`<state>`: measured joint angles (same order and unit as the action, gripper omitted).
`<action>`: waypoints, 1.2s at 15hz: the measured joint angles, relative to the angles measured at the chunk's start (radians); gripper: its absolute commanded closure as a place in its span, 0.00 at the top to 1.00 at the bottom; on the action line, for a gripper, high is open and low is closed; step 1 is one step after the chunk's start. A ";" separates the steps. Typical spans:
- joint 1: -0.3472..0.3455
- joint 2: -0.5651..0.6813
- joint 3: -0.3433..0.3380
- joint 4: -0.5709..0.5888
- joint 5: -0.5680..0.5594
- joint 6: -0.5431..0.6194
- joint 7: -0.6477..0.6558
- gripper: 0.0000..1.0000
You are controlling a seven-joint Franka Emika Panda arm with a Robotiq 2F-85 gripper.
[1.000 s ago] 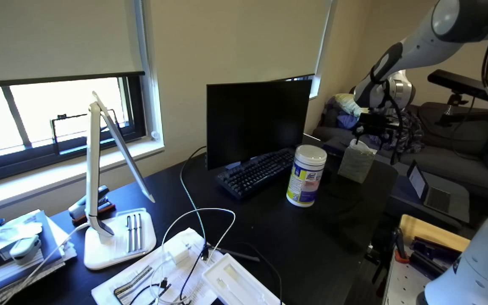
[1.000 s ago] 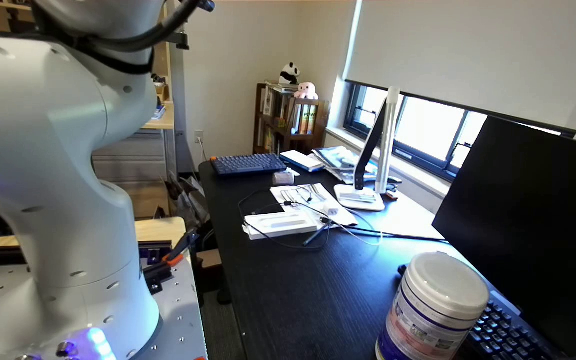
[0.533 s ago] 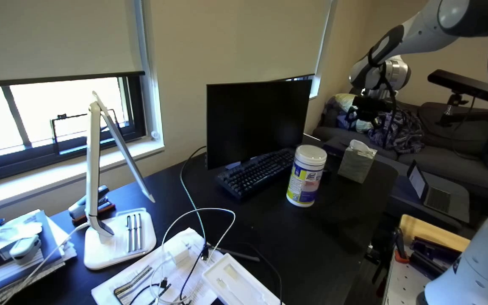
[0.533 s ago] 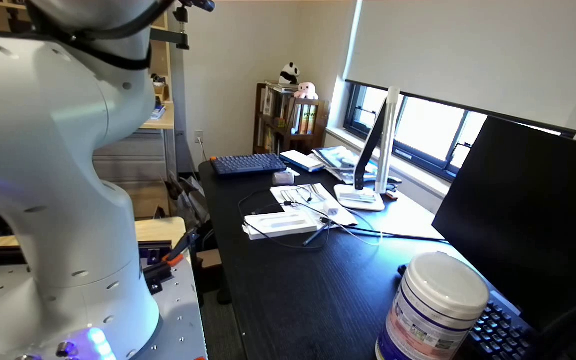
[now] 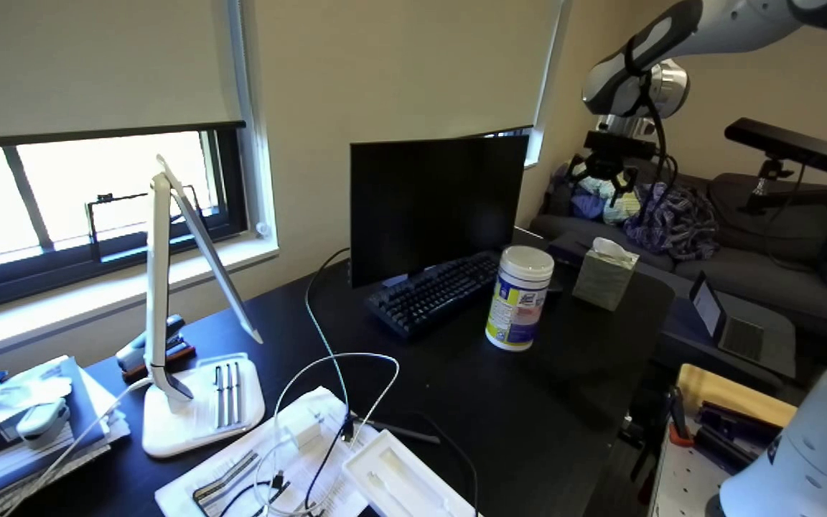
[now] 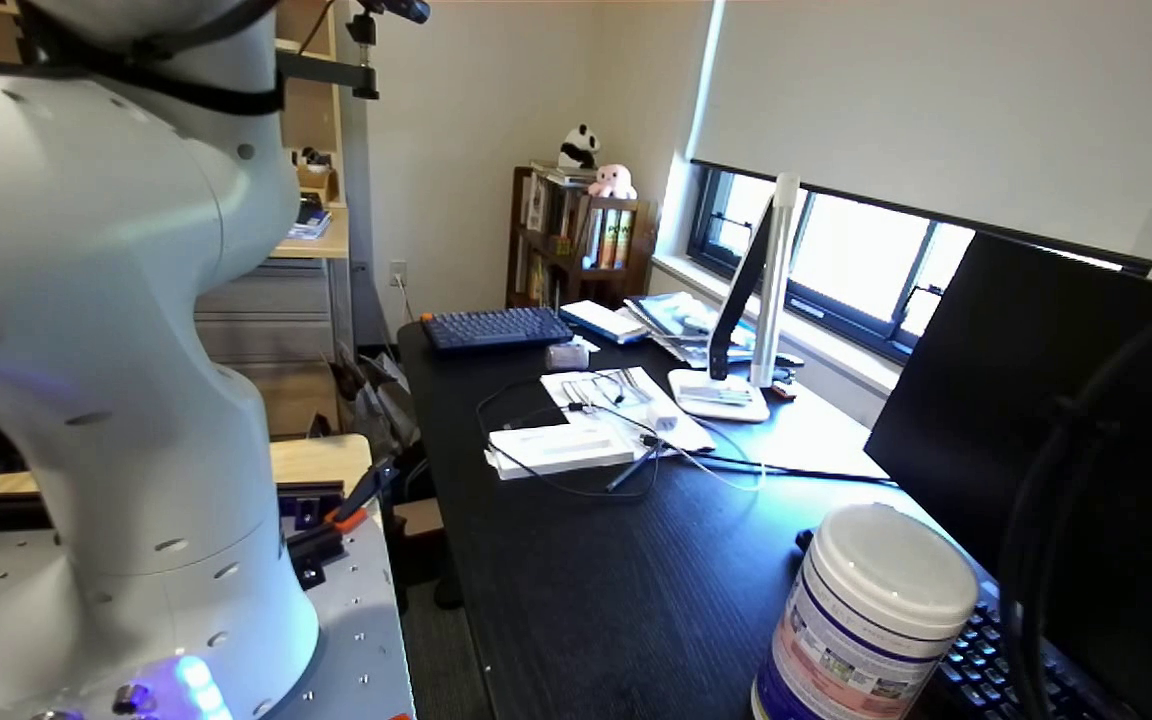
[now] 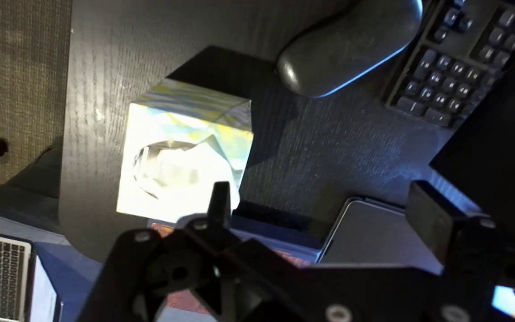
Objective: Move the tissue box to the right
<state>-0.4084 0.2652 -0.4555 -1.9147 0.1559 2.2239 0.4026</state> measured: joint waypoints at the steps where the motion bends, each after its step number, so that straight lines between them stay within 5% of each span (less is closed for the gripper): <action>1: 0.024 -0.033 0.006 -0.033 -0.028 -0.001 0.000 1.00; 6: 0.125 -0.257 0.062 -0.295 -0.240 0.000 -0.001 1.00; 10: 0.130 -0.478 0.118 -0.508 -0.410 -0.025 -0.045 1.00; 14: 0.088 -0.713 0.142 -0.681 -0.519 -0.109 -0.201 1.00; 18: 0.075 -0.943 0.151 -0.791 -0.508 -0.221 -0.410 1.00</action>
<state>-0.3330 -0.6776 -0.3049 -2.7056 -0.3517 2.0031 -0.0076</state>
